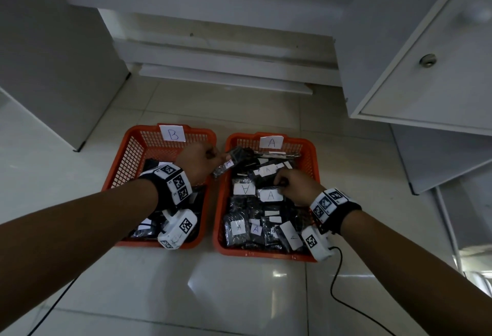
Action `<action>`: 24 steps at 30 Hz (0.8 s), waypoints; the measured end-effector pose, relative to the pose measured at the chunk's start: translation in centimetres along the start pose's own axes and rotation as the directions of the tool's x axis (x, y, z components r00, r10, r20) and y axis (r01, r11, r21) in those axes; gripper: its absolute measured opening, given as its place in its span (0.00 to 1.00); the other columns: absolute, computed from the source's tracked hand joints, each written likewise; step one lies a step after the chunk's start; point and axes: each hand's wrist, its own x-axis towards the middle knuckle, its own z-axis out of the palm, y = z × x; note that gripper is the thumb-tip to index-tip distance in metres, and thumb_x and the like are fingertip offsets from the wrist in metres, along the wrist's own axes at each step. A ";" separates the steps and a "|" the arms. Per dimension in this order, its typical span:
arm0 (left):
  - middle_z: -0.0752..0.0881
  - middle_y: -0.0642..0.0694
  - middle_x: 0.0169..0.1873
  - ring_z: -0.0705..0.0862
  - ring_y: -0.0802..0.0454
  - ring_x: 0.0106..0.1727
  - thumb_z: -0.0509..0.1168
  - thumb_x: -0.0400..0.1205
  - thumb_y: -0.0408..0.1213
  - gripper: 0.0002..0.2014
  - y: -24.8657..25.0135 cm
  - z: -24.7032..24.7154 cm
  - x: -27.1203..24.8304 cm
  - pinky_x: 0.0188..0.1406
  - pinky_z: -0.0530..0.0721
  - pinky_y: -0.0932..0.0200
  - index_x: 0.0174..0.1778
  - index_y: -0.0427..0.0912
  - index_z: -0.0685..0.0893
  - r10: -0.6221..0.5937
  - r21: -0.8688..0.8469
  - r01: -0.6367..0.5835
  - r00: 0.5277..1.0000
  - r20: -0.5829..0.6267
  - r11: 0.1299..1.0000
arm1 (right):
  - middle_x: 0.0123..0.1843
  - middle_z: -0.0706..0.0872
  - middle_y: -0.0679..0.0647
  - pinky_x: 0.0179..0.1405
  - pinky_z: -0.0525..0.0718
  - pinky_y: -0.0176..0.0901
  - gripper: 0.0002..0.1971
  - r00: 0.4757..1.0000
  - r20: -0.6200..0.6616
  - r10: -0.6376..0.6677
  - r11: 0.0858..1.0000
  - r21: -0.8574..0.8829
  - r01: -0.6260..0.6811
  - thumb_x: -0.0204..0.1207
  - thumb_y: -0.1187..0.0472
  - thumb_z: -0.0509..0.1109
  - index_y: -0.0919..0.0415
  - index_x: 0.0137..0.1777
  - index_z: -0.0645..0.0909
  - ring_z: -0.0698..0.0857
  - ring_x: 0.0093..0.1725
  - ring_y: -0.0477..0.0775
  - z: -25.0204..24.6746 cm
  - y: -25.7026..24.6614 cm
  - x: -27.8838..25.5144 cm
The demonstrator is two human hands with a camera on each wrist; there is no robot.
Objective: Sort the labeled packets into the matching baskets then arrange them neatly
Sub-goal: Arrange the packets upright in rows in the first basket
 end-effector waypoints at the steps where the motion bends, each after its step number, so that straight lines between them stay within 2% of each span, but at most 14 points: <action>1: 0.86 0.54 0.30 0.85 0.58 0.33 0.71 0.83 0.58 0.16 -0.1 0.2 0.1 0.31 0.76 0.59 0.35 0.51 0.84 0.002 -0.003 -0.002 1.000 0.006 1.000 | 0.58 0.88 0.50 0.49 0.82 0.40 0.08 1.000 0.003 -0.007 1.000 -0.018 0.007 0.82 0.64 0.76 0.54 0.59 0.87 0.87 0.54 0.51 0.1 -0.1 0.0; 4: 0.90 0.51 0.36 0.88 0.54 0.38 0.70 0.82 0.60 0.18 0.1 0.7 0.2 0.38 0.87 0.52 0.41 0.48 0.89 0.001 -0.014 0.000 1.000 0.022 1.000 | 0.59 0.88 0.51 0.43 0.77 0.34 0.09 0.999 0.012 -0.040 0.994 -0.104 0.041 0.83 0.65 0.73 0.57 0.61 0.87 0.85 0.53 0.50 0.0 -0.5 0.1; 6: 0.91 0.48 0.37 0.89 0.52 0.39 0.70 0.82 0.59 0.19 0.3 0.8 0.3 0.41 0.89 0.47 0.42 0.46 0.89 0.012 -0.028 -0.011 0.999 0.037 1.000 | 0.61 0.86 0.53 0.49 0.78 0.38 0.09 0.997 0.016 -0.072 0.983 -0.170 0.074 0.82 0.65 0.73 0.57 0.60 0.87 0.85 0.57 0.53 0.0 -0.6 0.2; 8: 0.91 0.47 0.37 0.89 0.52 0.39 0.70 0.82 0.59 0.19 0.4 0.8 0.3 0.42 0.89 0.47 0.42 0.46 0.89 0.015 -0.036 -0.013 0.999 0.033 0.999 | 0.63 0.81 0.54 0.57 0.83 0.45 0.10 0.995 0.005 -0.097 0.972 -0.215 0.095 0.80 0.61 0.74 0.56 0.60 0.86 0.84 0.59 0.55 0.1 -0.6 0.1; 11: 0.91 0.48 0.37 0.89 0.52 0.39 0.70 0.83 0.59 0.18 0.2 0.8 0.4 0.42 0.88 0.48 0.42 0.47 0.88 0.014 -0.046 -0.013 0.999 0.034 0.999 | 0.64 0.80 0.53 0.57 0.86 0.51 0.12 0.992 0.002 -0.128 0.953 -0.277 0.123 0.81 0.53 0.76 0.54 0.62 0.85 0.84 0.57 0.55 0.5 -0.7 -0.1; 15: 0.90 0.51 0.35 0.88 0.54 0.38 0.70 0.83 0.59 0.17 -0.4 0.9 0.5 0.39 0.87 0.51 0.41 0.48 0.88 0.005 -0.049 -0.004 1.000 0.028 0.999 | 0.64 0.83 0.52 0.56 0.87 0.51 0.13 0.993 0.011 -0.119 0.939 -0.325 0.116 0.83 0.51 0.74 0.52 0.64 0.87 0.85 0.58 0.56 0.6 -1.0 -0.3; 19: 0.89 0.53 0.33 0.87 0.59 0.36 0.71 0.83 0.58 0.16 -0.7 1.0 0.4 0.32 0.77 0.60 0.39 0.49 0.87 -0.003 -0.040 0.004 1.000 0.022 0.999 | 0.58 0.85 0.50 0.52 0.87 0.48 0.13 0.989 0.079 -0.122 0.934 -0.329 0.141 0.83 0.48 0.73 0.53 0.61 0.89 0.86 0.54 0.54 -0.5 -1.4 -0.2; 20: 0.88 0.53 0.32 0.87 0.59 0.35 0.70 0.83 0.58 0.16 -0.5 0.9 0.4 0.32 0.76 0.60 0.38 0.49 0.87 -0.007 -0.038 0.008 1.000 0.026 0.999 | 0.55 0.85 0.49 0.49 0.87 0.49 0.11 0.988 0.063 -0.139 0.928 -0.340 0.152 0.83 0.47 0.73 0.53 0.57 0.89 0.86 0.51 0.53 -0.8 -1.6 -0.2; 22: 0.88 0.52 0.31 0.87 0.58 0.34 0.69 0.84 0.59 0.17 -0.4 0.7 0.4 0.32 0.77 0.60 0.37 0.49 0.87 -0.011 -0.037 0.012 0.999 0.031 0.999 | 0.52 0.85 0.48 0.44 0.88 0.50 0.08 0.978 -0.084 -0.189 0.929 -0.339 0.150 0.84 0.51 0.71 0.54 0.50 0.85 0.85 0.48 0.53 -1.4 -1.9 -0.1; 23: 0.88 0.52 0.30 0.86 0.58 0.34 0.69 0.84 0.59 0.18 -0.4 0.6 0.4 0.32 0.77 0.60 0.37 0.49 0.86 -0.011 -0.031 0.012 1.000 0.027 0.999 | 0.55 0.84 0.48 0.45 0.88 0.50 0.04 0.963 -0.167 -0.210 0.934 -0.326 0.147 0.84 0.54 0.70 0.54 0.53 0.83 0.85 0.51 0.53 -1.6 -2.0 0.1; 24: 0.87 0.52 0.30 0.86 0.57 0.34 0.69 0.84 0.58 0.18 -0.5 0.5 0.4 0.31 0.76 0.60 0.36 0.50 0.85 -0.011 -0.025 0.011 1.000 0.022 1.000 | 0.61 0.84 0.49 0.49 0.87 0.48 0.08 0.948 -0.222 -0.229 0.938 -0.312 0.153 0.83 0.58 0.70 0.53 0.60 0.83 0.84 0.58 0.54 -1.6 -1.9 0.5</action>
